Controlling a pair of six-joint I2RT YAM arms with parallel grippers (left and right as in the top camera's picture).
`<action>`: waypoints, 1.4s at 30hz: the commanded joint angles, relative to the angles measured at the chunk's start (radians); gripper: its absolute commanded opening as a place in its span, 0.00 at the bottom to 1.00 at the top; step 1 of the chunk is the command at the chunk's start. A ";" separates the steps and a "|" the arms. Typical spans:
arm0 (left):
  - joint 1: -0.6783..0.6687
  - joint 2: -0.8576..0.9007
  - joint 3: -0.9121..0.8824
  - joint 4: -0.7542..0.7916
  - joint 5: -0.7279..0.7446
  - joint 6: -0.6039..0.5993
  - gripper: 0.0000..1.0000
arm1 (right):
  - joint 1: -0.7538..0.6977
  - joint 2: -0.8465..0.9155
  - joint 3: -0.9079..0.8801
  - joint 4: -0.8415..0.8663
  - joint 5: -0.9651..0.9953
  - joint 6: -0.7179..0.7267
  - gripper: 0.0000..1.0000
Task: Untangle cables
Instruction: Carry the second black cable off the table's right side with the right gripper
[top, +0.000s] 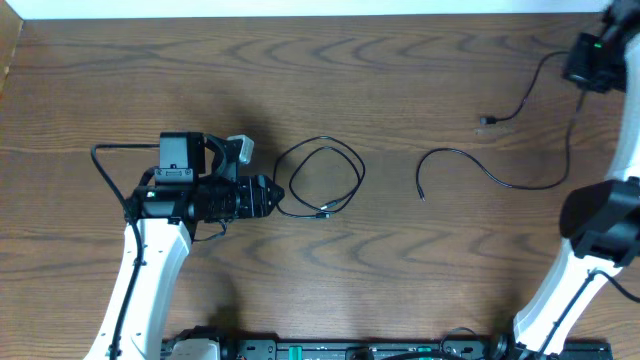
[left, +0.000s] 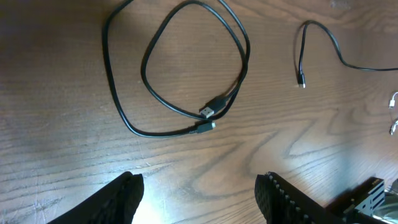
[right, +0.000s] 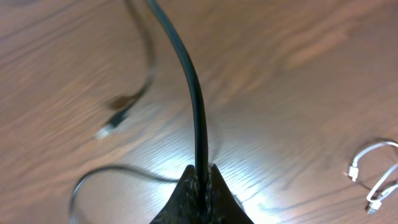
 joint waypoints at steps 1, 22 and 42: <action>0.003 -0.007 -0.022 -0.002 0.012 0.026 0.63 | -0.116 -0.014 0.014 0.013 0.010 0.029 0.01; 0.003 -0.002 -0.056 0.062 0.013 0.022 0.63 | -0.584 -0.033 0.300 0.070 -0.183 0.022 0.01; 0.003 -0.002 -0.056 0.097 0.013 0.022 0.63 | -0.614 -0.259 0.359 0.238 0.062 0.174 0.01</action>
